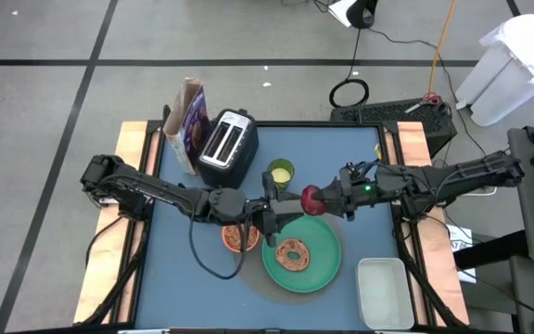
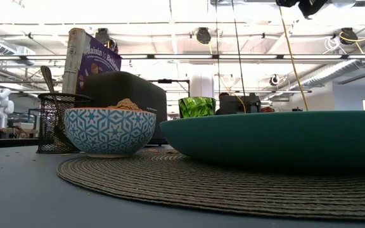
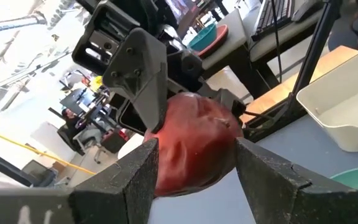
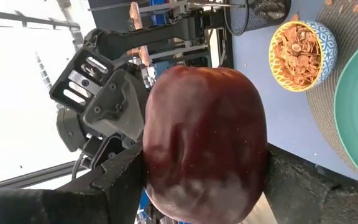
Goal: Arrange a breakfast setting
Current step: Put the apple on the gray table mat
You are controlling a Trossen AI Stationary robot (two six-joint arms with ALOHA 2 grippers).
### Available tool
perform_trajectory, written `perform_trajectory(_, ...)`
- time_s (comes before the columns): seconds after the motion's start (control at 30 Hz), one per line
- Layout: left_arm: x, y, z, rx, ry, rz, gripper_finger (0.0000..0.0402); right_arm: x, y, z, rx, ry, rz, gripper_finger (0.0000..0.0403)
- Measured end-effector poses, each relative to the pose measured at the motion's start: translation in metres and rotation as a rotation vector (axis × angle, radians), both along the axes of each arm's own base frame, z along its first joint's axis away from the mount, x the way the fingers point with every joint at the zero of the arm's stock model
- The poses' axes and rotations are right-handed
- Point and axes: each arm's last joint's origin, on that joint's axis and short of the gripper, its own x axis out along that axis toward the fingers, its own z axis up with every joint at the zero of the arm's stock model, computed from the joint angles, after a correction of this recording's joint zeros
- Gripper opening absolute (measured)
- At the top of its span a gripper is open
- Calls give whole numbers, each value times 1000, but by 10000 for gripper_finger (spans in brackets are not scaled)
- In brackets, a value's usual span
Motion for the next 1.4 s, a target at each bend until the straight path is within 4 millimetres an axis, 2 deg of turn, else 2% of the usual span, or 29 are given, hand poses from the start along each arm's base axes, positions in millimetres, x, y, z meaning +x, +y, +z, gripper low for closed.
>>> perform_trajectory(0.53,0,0,0,-21,-4,1,218,0,0,0,-1,-2,-1,270)
perform_trajectory(0.63,0,0,0,-23,-4,1,242,0,0,0,-1,-2,-1,270)
perform_trajectory(0.83,0,0,-1,-13,6,2,332,0,0,0,0,-5,-1,270)
perform_trajectory(0.97,0,0,-1,-18,6,2,372,0,-1,1,-5,-7,-25,270)
perform_trajectory(1.27,2,8,2,-32,-24,20,386,0,-1,1,1,-7,-32,270)
perform_trajectory(1.4,3,10,2,-77,-26,-38,386,0,-2,1,1,-8,-36,270)
